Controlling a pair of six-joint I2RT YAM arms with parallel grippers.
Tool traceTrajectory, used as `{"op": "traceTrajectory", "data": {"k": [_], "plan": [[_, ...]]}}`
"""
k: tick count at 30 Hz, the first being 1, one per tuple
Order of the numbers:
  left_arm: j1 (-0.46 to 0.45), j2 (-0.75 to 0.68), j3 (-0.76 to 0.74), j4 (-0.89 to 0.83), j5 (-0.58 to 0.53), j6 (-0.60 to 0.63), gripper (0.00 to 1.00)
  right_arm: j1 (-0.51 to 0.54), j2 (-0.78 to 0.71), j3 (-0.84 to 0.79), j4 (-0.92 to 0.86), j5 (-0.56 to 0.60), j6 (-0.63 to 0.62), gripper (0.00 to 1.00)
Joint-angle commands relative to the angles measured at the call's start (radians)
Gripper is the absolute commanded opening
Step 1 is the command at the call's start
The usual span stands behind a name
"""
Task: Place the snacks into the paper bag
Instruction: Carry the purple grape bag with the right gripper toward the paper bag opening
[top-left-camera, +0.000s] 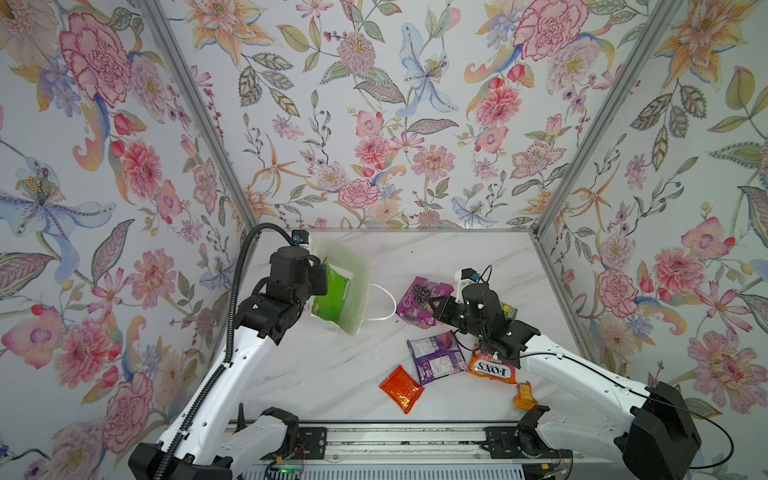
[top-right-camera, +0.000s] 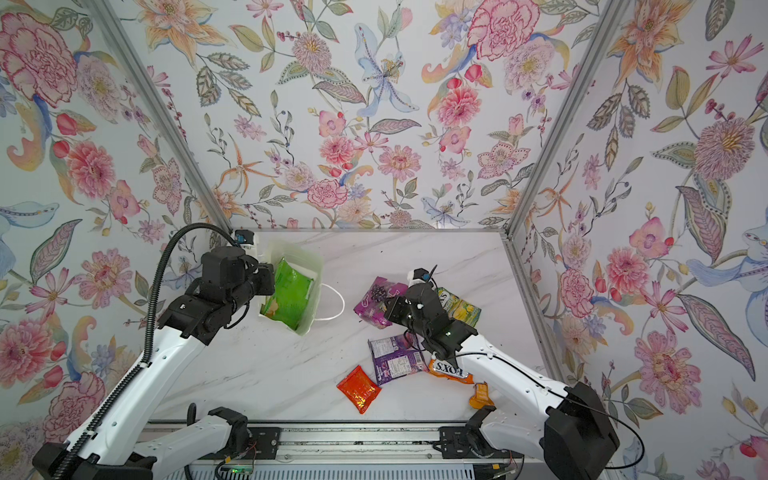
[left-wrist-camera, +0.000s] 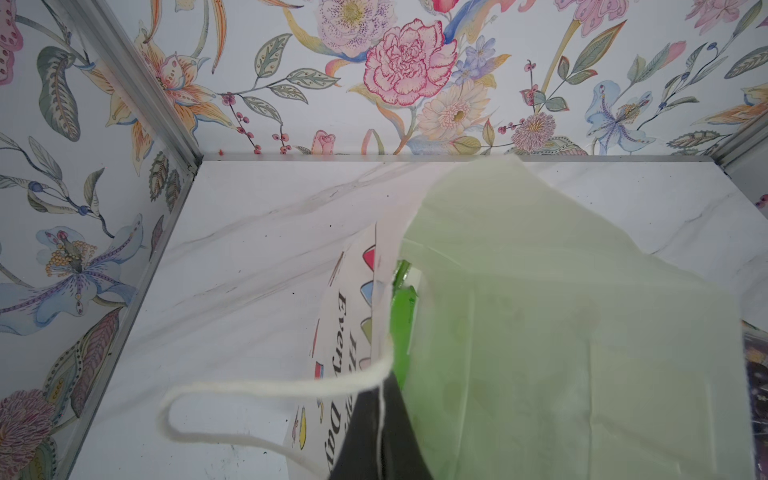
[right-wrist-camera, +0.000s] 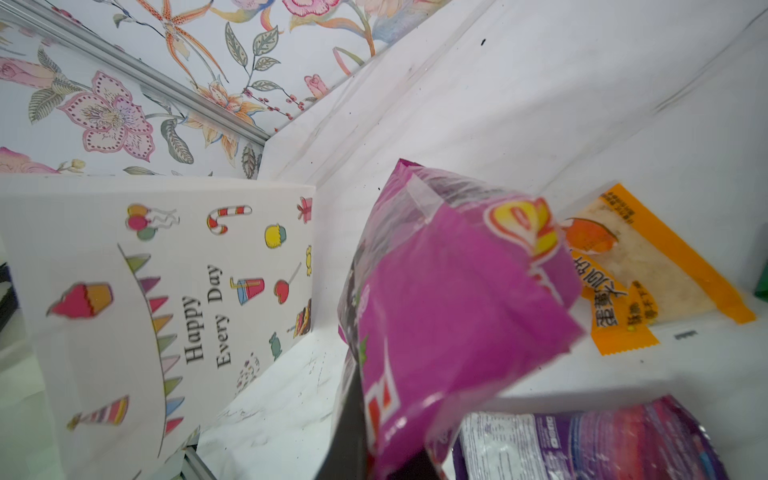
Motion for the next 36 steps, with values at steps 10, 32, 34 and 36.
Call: {"op": "traceTrajectory", "data": {"k": [10, 32, 34, 36], "plan": [[-0.129, 0.105, 0.127, -0.106, -0.073, -0.046, 0.00, -0.013, -0.179, 0.103, -0.129, 0.130, -0.144, 0.00], [-0.174, 0.146, 0.149, -0.088, -0.096, -0.096, 0.00, 0.087, -0.134, 0.443, -0.263, 0.290, -0.338, 0.00], [-0.175, 0.148, 0.149, -0.086, -0.096, -0.098, 0.00, 0.122, -0.121, 0.486, -0.267, 0.318, -0.369, 0.00], [-0.178, 0.152, 0.150, -0.085, -0.095, -0.097, 0.00, 0.152, -0.106, 0.522, -0.267, 0.335, -0.395, 0.00]]}}
